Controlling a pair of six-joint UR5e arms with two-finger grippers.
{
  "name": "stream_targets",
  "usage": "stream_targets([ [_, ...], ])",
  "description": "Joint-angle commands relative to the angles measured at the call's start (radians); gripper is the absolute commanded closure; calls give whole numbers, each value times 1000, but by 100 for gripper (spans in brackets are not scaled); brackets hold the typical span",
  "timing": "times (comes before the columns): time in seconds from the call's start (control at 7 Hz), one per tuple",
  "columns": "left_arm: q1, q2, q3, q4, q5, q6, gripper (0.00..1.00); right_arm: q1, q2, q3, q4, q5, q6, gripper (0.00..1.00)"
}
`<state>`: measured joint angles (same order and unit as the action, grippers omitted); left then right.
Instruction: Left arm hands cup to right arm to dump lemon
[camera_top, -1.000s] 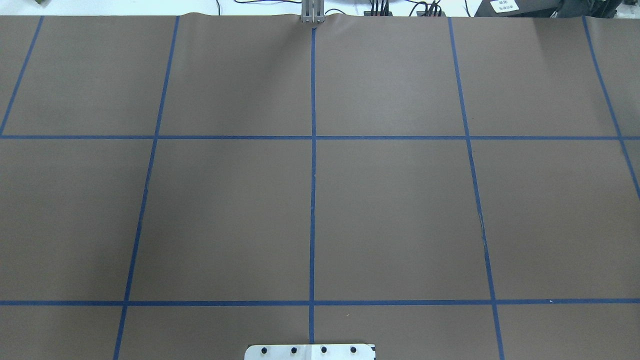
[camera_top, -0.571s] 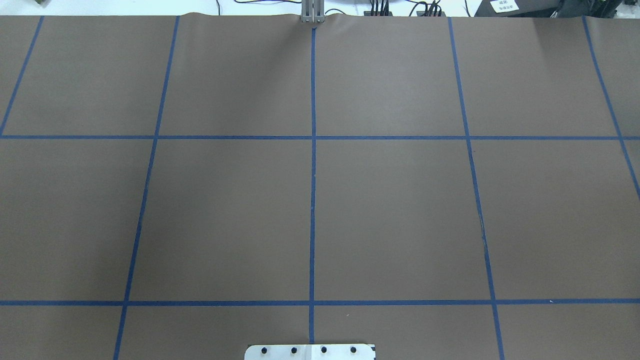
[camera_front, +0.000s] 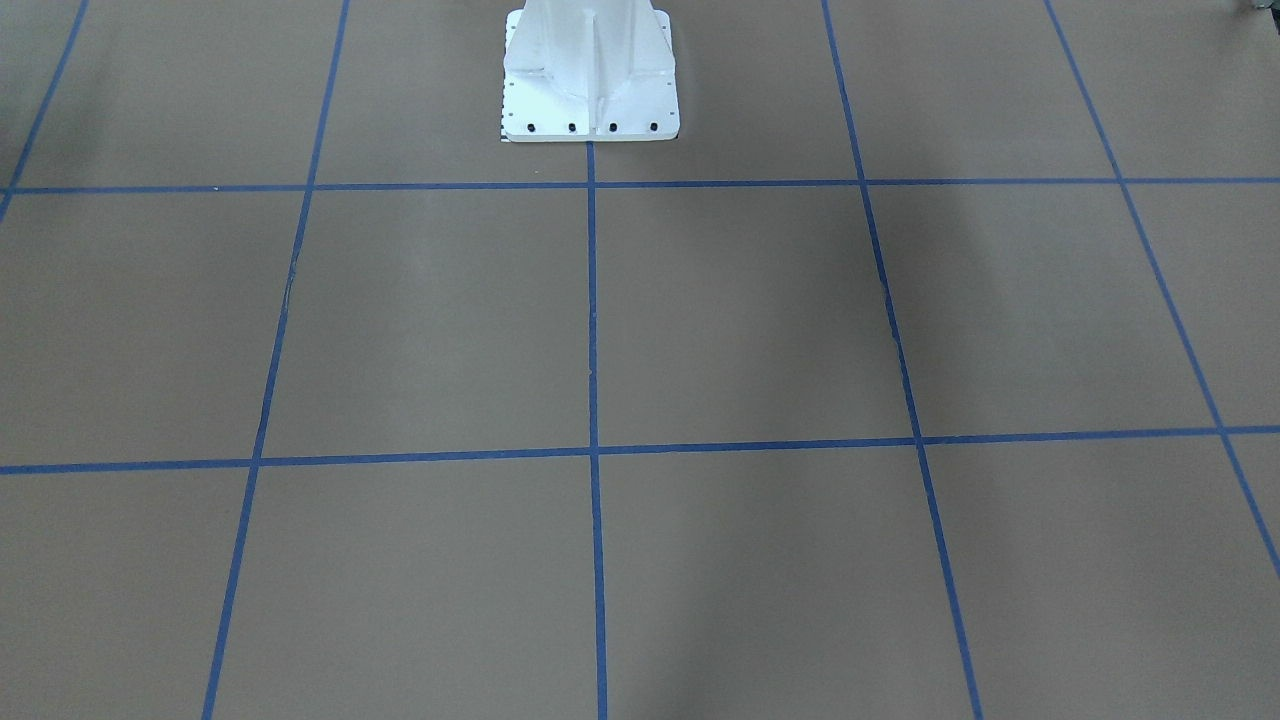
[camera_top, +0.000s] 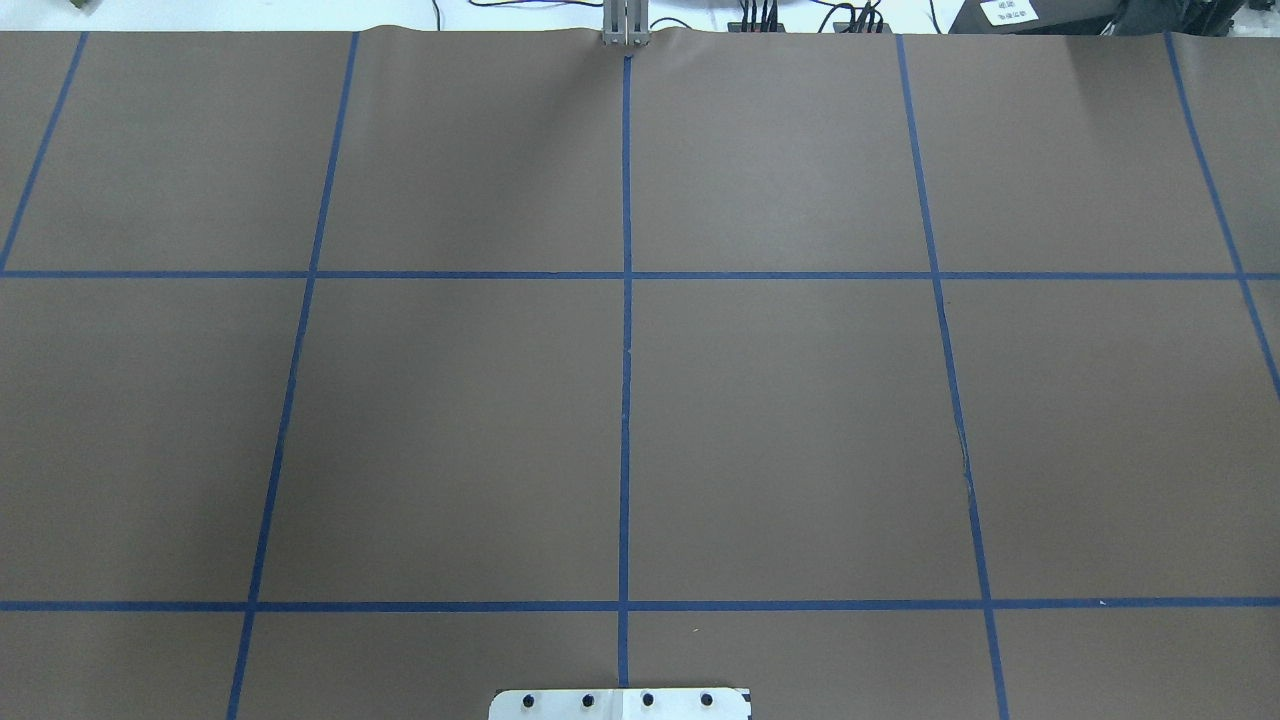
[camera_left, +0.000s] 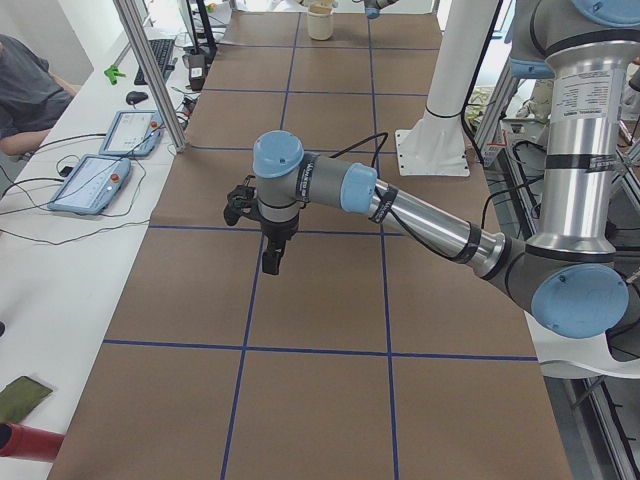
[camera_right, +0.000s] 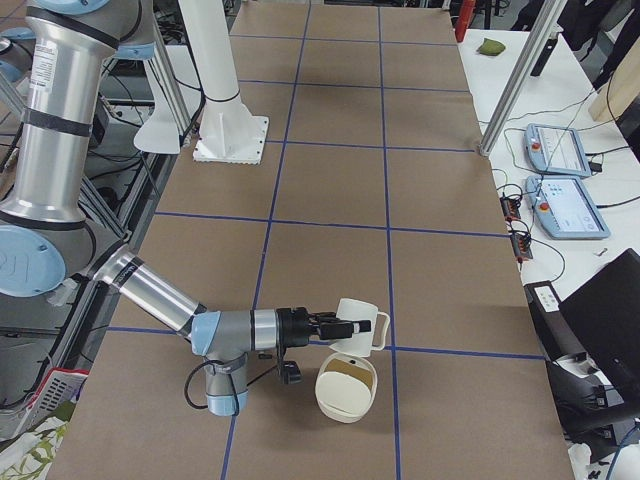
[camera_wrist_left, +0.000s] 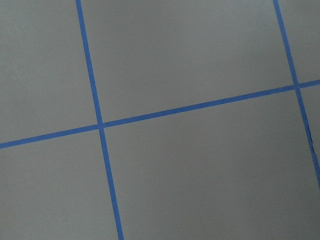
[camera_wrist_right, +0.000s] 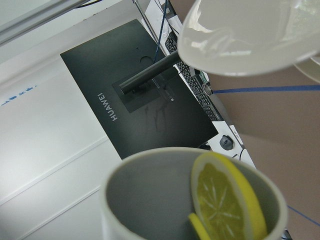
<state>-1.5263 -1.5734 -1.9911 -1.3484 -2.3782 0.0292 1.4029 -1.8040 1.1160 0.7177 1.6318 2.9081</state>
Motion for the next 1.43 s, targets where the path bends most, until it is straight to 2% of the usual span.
stream_targets([
  [0.0,0,0,0,0,1,0,0,4,14,-15,28,0,71,95],
  [0.43,0,0,0,0,-1,0,0,4,12,-18,95,-1,146,94],
  [1.29,0,0,2,0,1,-2,0,4,15,-22,97,-3,151,94],
])
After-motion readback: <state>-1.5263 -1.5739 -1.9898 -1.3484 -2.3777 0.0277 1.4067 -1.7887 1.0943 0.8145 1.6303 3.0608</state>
